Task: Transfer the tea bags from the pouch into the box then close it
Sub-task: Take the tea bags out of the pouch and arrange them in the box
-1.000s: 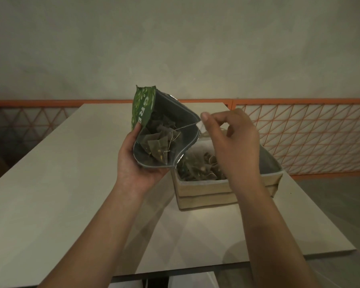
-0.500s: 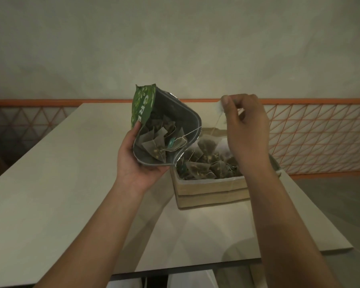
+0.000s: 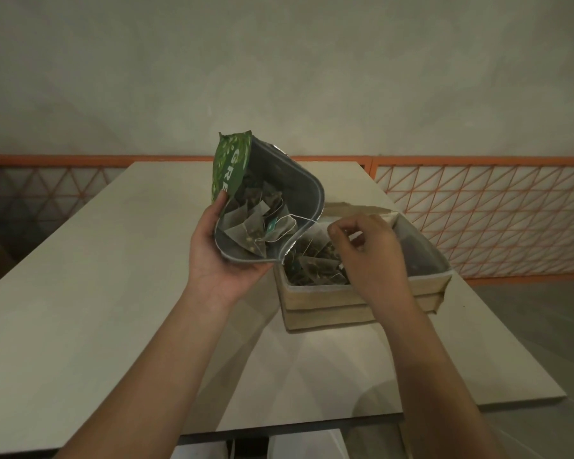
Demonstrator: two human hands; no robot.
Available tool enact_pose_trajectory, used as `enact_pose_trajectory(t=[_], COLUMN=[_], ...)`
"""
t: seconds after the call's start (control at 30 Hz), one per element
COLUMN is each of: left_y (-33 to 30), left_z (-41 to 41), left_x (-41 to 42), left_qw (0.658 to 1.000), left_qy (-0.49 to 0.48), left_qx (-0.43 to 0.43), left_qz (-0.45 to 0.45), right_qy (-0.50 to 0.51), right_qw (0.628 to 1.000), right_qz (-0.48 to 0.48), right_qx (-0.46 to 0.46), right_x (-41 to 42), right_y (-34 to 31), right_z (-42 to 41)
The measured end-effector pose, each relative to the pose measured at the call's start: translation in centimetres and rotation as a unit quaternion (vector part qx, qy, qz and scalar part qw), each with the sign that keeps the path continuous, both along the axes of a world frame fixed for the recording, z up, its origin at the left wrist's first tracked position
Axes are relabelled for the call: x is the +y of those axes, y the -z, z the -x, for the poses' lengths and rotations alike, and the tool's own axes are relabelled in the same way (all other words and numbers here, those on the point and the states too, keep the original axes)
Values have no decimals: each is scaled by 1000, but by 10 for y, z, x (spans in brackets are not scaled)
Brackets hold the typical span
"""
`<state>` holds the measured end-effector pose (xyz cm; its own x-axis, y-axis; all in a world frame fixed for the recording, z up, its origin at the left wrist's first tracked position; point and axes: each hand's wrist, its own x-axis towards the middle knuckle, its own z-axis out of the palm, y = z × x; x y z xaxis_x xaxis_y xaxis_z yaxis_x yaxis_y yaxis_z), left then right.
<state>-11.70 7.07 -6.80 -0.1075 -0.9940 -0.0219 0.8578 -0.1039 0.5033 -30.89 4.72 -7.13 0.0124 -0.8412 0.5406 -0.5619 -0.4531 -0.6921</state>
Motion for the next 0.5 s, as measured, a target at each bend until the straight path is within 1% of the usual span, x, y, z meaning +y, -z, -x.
enact_pose_trajectory(t=[0.13,0.2,0.27,0.37,0.5], left_y=[1,1,0,-1,-1], left_z=[-1,0,1,1,2], left_x=[0,1,1,2,3], left_qw=[1000,1000,1000,1000,999], left_qy=[2,0,-7,-17,-26], left_qx=[3,-1,-5,-14,-14], left_qz=[-10,-14,-18,-20,-17], right_qy=[26,26,32,37,35], right_qw=[994,990,988,979,962], right_qz=[75,115,148,193,182], right_qx=[-79,-74,-33,58,202], right_x=[15,21,25,29,32], right_y=[-14,-21,-24,-29,-32], right_z=[-11,-18,-24,-38,-57])
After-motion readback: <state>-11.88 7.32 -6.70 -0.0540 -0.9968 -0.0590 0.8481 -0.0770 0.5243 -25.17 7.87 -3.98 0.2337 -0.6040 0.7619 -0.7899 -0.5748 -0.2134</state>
